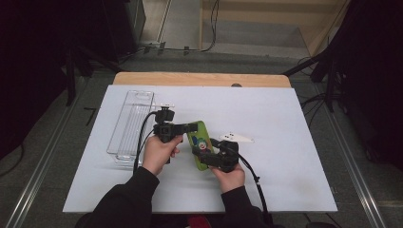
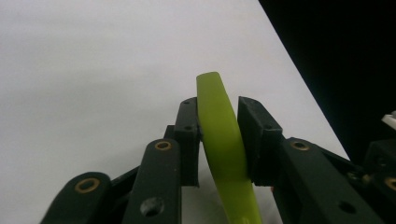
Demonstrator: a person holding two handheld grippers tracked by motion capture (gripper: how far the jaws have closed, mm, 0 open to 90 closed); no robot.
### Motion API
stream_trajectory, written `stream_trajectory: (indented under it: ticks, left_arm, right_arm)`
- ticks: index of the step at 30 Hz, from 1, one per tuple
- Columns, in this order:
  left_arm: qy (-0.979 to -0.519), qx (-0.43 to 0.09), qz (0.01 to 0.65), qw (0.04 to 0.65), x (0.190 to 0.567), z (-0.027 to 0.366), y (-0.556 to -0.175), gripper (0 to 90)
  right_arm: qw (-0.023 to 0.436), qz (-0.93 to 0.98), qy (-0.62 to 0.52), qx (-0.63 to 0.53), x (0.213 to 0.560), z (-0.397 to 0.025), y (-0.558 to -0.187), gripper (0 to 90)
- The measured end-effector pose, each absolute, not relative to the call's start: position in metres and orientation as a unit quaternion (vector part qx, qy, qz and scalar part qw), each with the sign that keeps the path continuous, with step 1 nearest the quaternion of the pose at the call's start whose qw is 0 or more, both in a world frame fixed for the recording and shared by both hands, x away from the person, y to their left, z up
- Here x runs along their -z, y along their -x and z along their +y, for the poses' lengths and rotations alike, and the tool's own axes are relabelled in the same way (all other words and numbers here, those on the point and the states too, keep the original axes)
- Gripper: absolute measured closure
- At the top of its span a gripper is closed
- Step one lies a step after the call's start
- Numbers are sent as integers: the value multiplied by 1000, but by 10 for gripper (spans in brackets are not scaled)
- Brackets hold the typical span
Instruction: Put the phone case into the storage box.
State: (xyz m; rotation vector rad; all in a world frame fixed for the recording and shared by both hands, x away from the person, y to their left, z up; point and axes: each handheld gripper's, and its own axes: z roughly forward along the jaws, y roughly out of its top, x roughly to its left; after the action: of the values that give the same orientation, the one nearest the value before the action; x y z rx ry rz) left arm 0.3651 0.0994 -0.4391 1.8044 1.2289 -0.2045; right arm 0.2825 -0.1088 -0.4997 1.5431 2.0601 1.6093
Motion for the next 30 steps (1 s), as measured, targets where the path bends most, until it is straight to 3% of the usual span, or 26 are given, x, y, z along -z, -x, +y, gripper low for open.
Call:
stream_trajectory:
  ticks: [14, 16, 30]
  left_arm:
    - [-721, 117, 485, 481, 430, 99, -361, 773]
    - [-724, 112, 478, 485, 425, 98, -359, 772]
    - [-752, 63, 429, 497, 399, 104, -353, 770]
  right_arm:
    - [59, 686, -486, -538, 498, -110, -283, 105]
    - [40, 685, -472, -553, 496, -112, -284, 0]
    - [3, 743, -427, -515, 463, -121, -298, 0]
